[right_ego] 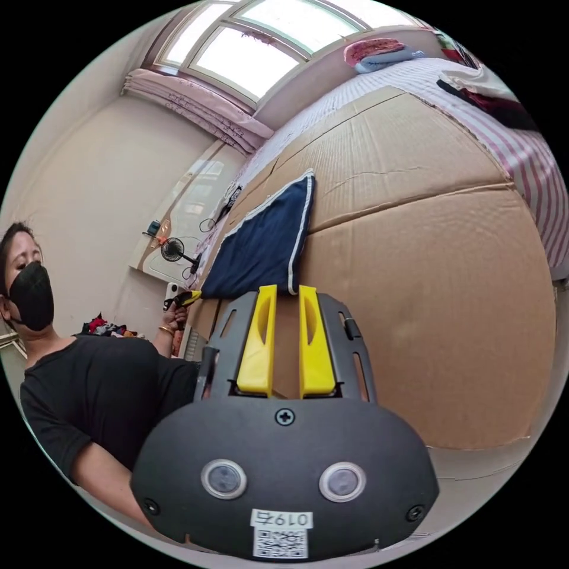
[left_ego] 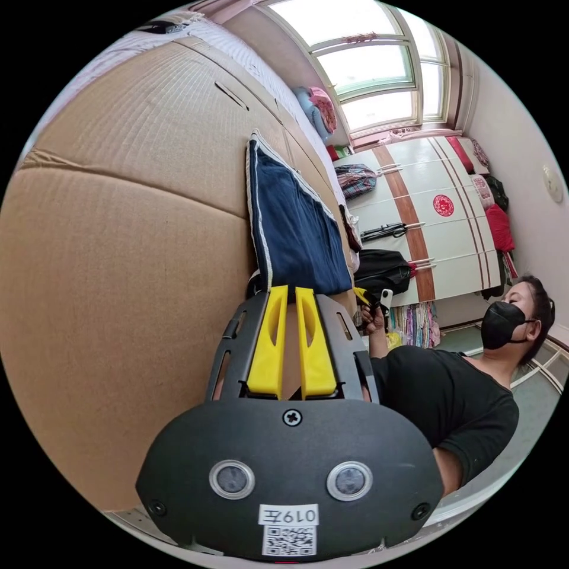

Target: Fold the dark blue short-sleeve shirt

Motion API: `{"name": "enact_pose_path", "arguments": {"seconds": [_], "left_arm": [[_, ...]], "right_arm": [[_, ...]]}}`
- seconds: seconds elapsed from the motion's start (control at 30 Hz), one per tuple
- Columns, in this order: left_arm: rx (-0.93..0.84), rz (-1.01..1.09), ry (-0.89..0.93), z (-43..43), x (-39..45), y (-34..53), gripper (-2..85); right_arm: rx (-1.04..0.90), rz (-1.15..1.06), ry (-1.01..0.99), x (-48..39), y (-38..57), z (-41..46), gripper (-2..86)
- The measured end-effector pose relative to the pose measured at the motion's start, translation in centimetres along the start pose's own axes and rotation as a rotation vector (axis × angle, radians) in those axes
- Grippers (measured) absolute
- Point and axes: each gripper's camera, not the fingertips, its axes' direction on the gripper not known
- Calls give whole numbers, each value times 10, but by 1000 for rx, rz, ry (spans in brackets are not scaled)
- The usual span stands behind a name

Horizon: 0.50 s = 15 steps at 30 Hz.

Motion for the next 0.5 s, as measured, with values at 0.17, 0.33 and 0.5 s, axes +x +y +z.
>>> {"name": "enact_pose_path", "arguments": {"seconds": [0.17,0.33,0.5], "left_arm": [[0,-20,-17,5,-5,0,9],[-14,-22,-27,10,-10,3,7],[-18,-28,-81,7,-12,6,6]], "right_arm": [[-11,69,-64,19,1,19,68],[-14,83,-38,25,6,26,34],[-54,29,79,16,4,25,15]]}}
